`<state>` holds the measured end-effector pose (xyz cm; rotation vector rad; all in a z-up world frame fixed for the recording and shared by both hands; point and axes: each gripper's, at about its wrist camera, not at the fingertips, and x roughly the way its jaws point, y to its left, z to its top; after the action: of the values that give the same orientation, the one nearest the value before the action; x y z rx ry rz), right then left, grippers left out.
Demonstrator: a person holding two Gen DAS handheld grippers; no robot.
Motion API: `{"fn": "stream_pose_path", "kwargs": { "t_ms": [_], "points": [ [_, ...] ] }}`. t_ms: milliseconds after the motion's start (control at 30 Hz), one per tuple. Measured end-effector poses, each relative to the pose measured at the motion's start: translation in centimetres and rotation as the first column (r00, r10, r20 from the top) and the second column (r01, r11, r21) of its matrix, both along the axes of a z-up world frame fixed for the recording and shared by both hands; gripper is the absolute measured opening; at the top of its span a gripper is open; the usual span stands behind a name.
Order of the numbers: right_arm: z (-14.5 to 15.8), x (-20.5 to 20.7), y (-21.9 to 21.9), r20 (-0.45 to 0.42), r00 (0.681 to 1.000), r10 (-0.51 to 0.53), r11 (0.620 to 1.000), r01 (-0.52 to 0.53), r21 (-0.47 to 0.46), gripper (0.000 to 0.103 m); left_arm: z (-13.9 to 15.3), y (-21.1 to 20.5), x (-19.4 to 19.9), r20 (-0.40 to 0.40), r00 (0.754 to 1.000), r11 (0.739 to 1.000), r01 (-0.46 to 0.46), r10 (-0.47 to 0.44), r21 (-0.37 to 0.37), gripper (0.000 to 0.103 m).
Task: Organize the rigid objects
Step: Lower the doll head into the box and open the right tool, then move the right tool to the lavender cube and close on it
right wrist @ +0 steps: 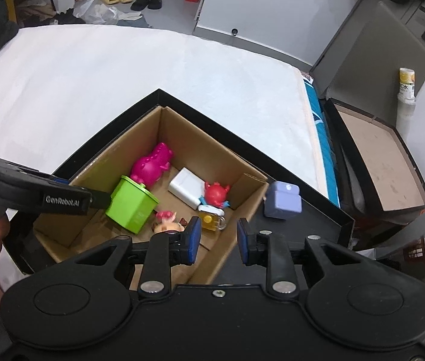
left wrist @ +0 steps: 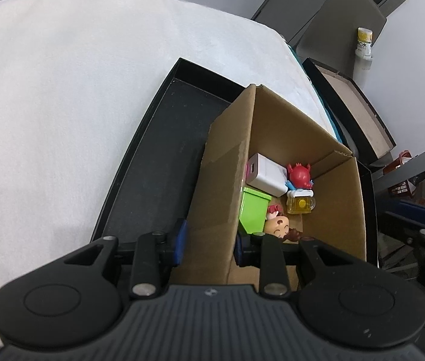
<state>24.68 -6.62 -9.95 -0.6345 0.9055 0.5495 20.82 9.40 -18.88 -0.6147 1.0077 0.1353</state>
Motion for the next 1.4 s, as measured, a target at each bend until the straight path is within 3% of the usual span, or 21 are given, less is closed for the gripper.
{"fn": "stream_pose_path", "kwargs": {
  "t_ms": [567, 833, 1067, 1267, 1400],
  "points": [
    [-0.7, 2.1, -5.9, -0.044, 0.988, -0.148, 0.986, 0.151, 0.074, 0.03, 0.7, 0.1, -0.4, 0.024, 1.0, 1.0, -0.008, 0.008, 0.004, 0.026],
    [-1.8, 3.3, -7.3, -0.044, 0.986, -0.159, 0.981, 0.163, 0.105, 0.05, 0.9, 0.0, -0.4, 0.031, 0.999, 1.0, -0.01, 0.01, 0.01, 0.025],
    [-3.1, 5.4, -7.9, -0.048, 0.983, -0.179, 0.975, 0.184, 0.125, 0.057, 0.9, 0.0, -0.4, 0.03, 0.999, 1.0, -0.013, 0.012, 0.012, 0.025],
    [-4.9, 7.1, -9.2, -0.072, 0.973, -0.218, 0.95, 0.229, 0.213, 0.059, 1.0, -0.3, -0.3, 0.028, 1.0, 1.0, -0.01, 0.01, 0.028, 0.025],
    [-6.5, 8.4, -10.7, -0.103, 0.959, -0.265, 0.913, 0.284, 0.294, 0.059, 0.9, -0.3, -0.3, 0.025, 1.0, 0.999, -0.013, 0.013, 0.029, 0.025]
  ]
}}
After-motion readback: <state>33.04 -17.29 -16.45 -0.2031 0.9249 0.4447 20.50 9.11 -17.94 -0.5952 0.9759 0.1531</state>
